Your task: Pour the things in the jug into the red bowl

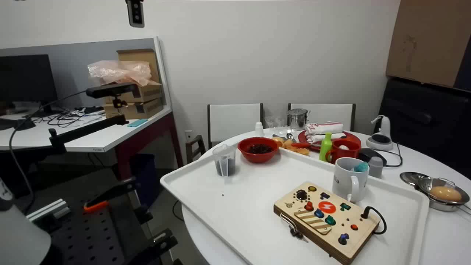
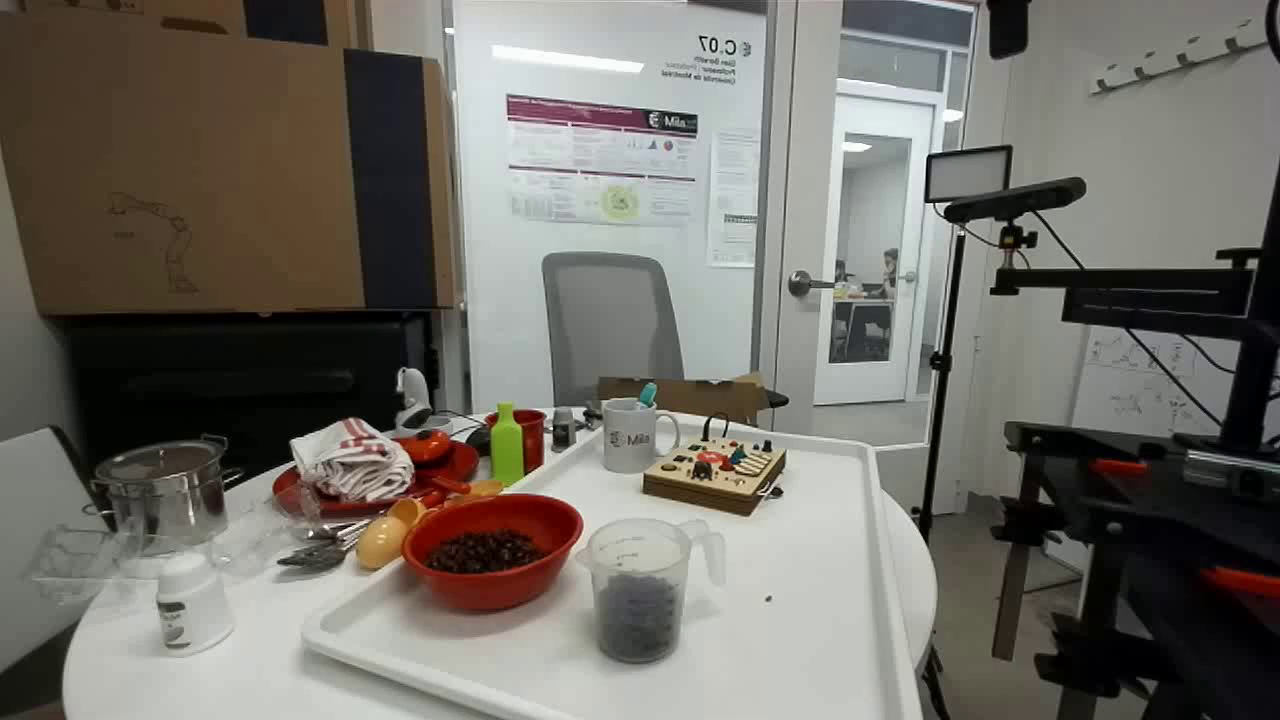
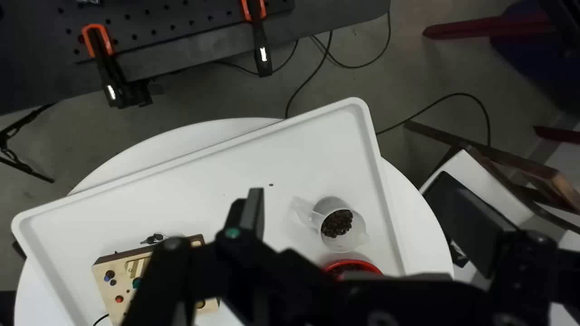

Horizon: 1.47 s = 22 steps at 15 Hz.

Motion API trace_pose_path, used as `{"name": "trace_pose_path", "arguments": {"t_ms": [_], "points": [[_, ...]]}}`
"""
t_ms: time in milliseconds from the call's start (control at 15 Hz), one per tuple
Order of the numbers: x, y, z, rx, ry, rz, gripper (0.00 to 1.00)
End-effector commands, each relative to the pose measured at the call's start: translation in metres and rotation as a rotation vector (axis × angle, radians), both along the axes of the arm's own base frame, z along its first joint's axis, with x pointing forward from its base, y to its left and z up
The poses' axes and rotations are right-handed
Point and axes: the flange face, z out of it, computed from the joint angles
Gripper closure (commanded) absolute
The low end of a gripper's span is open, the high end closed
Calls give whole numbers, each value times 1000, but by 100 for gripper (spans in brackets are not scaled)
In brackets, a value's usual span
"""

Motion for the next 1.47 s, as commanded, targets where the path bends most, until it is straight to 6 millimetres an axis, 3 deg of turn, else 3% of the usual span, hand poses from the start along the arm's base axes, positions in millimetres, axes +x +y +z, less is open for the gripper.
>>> {"name": "trace_pose_path", "arguments": {"t_ms": [0,200,333,667,867,1067,1267,1400], "points": [[0,0,1,0,1,0,0],[9,14,4,-5,1,53,0],[19,39,6,-27,0,170,0],[61,141,-11,-148,-20,424,0],[87,181,-38,-249,3,517,0],[121,191,-72,-317,76,518,0],[150,174,-103,-348,180,505,0],[166,169,-106,-241,229,482,0]]}}
